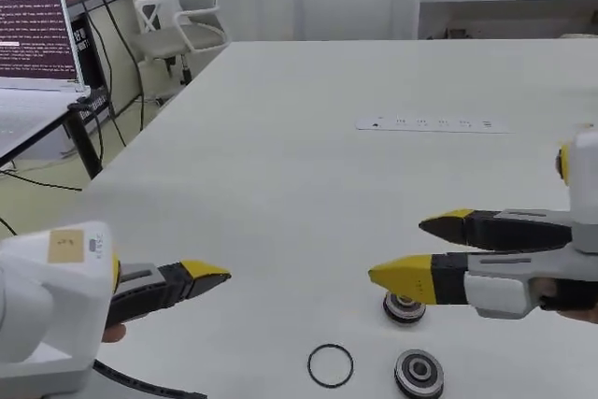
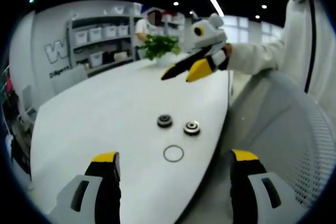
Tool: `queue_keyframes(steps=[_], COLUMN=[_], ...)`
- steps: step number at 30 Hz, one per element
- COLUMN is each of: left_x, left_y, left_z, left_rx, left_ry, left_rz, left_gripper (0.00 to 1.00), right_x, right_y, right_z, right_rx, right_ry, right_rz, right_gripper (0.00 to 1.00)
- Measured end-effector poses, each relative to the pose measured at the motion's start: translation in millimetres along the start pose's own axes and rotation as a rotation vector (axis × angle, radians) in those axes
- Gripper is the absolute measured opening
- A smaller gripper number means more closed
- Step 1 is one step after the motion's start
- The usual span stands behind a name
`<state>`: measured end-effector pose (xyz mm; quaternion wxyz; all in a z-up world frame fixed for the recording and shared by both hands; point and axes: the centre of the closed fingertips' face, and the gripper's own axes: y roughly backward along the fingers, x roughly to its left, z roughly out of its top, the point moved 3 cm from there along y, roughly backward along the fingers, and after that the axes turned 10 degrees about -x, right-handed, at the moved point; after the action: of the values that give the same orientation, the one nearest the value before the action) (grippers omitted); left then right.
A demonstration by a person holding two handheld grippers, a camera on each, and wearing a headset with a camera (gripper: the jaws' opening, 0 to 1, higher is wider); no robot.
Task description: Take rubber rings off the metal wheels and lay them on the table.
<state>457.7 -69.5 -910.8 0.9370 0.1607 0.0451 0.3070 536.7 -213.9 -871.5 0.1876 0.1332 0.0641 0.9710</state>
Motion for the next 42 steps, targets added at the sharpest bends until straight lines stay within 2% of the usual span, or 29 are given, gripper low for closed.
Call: queue_keyframes(steps=[4, 10, 12, 14, 17, 20, 24, 28, 32, 33, 37, 42], left_x=[-0.7, -1.3, -4.4, -7.1, -7.9, -8.2, -8.9, -9.8, -8.4, -7.8, -7.3, -12.9], left_y=[-0.2, -0.2, -0.6, -0.9, -1.3, -2.4, -5.3, -10.4, -18.2, -21.8, -36.4, -59.9], left_z=[0.0, 2.5, 5.1, 9.7, 20.2, 38.4, 56.7, 71.9, 84.0, 90.1, 106.0, 121.4], left_rx=[0.002, -0.009, -0.012, -0.006, -0.009, -0.039, -0.067, -0.088, -0.088, -0.104, -0.141, -0.190], left_ry=[-0.003, -0.013, -0.024, -0.062, -0.085, -0.116, -0.147, -0.175, -0.191, -0.220, -0.243, -0.244], left_rz=[-0.004, -0.011, -0.035, -0.054, -0.066, -0.085, -0.107, -0.130, -0.149, -0.159, -0.184, -0.227], left_gripper=[0.87, 0.88, 0.90, 0.92, 0.91, 0.91, 0.93, 0.92, 0.92, 0.92, 0.90, 0.85], right_x=[-2.6, -9.5, -10.7, -10.7, -10.2, -8.6, -8.3, -6.4, -4.6, -4.7, -0.7, 1.0], right_y=[9.8, 23.2, 25.0, 25.2, 24.5, 23.2, 22.7, 22.4, 21.5, 21.2, 20.9, 18.4], right_z=[1.7, -12.5, -16.6, -20.8, -26.5, -34.2, -45.0, -54.4, -63.6, -67.2, -81.4, -88.6], right_rx=[-0.020, 0.009, 0.018, 0.030, 0.049, 0.082, 0.124, 0.155, 0.192, 0.207, 0.274, 0.301], right_ry=[-0.010, -0.044, -0.044, -0.044, -0.043, -0.032, -0.025, -0.029, -0.016, -0.019, 0.000, -0.016], right_rz=[-0.002, -0.027, -0.033, -0.027, -0.018, -0.005, 0.002, 0.023, 0.043, 0.046, 0.075, 0.089], right_gripper=[0.66, 0.65, 0.64, 0.63, 0.62, 0.62, 0.61, 0.62, 0.60, 0.59, 0.54, 0.53])
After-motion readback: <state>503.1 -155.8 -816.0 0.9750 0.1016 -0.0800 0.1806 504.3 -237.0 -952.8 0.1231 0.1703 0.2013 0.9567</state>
